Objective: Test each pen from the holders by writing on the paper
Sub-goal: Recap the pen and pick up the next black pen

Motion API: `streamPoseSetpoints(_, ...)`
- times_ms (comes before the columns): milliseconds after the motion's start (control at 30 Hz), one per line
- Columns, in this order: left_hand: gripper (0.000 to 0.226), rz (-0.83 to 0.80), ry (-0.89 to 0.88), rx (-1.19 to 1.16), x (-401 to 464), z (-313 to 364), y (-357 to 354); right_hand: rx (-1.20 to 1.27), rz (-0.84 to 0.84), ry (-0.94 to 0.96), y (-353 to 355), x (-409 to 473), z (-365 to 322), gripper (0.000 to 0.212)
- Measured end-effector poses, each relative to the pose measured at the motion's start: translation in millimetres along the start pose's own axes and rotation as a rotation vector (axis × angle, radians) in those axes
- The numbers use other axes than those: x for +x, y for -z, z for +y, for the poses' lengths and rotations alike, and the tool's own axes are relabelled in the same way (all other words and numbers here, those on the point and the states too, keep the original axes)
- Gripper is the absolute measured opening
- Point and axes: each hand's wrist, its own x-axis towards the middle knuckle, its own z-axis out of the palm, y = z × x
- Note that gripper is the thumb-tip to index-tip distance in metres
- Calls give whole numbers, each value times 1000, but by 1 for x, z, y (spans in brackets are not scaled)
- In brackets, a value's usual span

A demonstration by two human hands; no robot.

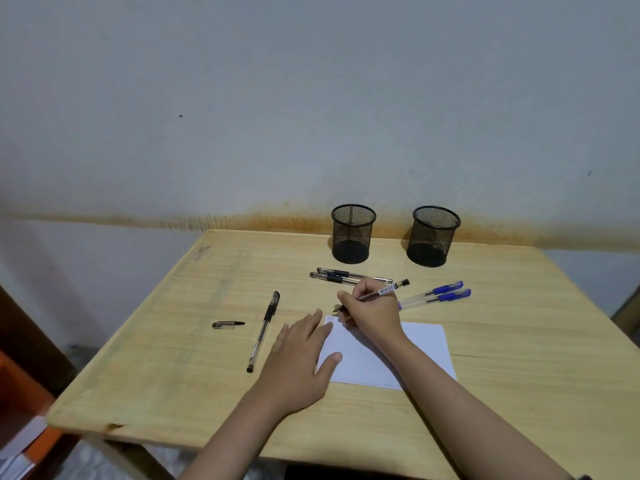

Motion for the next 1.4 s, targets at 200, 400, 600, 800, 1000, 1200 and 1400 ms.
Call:
streamPoseSetpoints(200, 65, -52, 3, 30, 1, -2, -3, -67, 35, 26, -1, -1, 5, 28)
streamPoseSetpoints(400, 61, -51, 7, 39, 2, -3, -5, -99, 5, 12, -4, 2, 6, 29)
streamPoseSetpoints(600, 59, -65, 12, 34, 2, -1, -3, -125, 16, 15, -5, 4, 8, 28)
streamPoseSetpoints(800, 57, -62, 11, 26, 0, 0, -2, -88, 9, 13, -4, 4, 11, 31)
streamPoseSetpoints(1000, 64, -63, 11, 31, 1, 0, -3, -129, 47, 36, -5, 6, 13, 34)
streamPoseSetpoints(1200, 62, -64, 11, 32, 1, -1, -3, -136, 44, 32, -4, 9, 17, 36)
streamPoseSetpoints(1400, 59, -53, 10, 26, 1, -1, -4, -128, 71, 30, -6, 14, 28, 33)
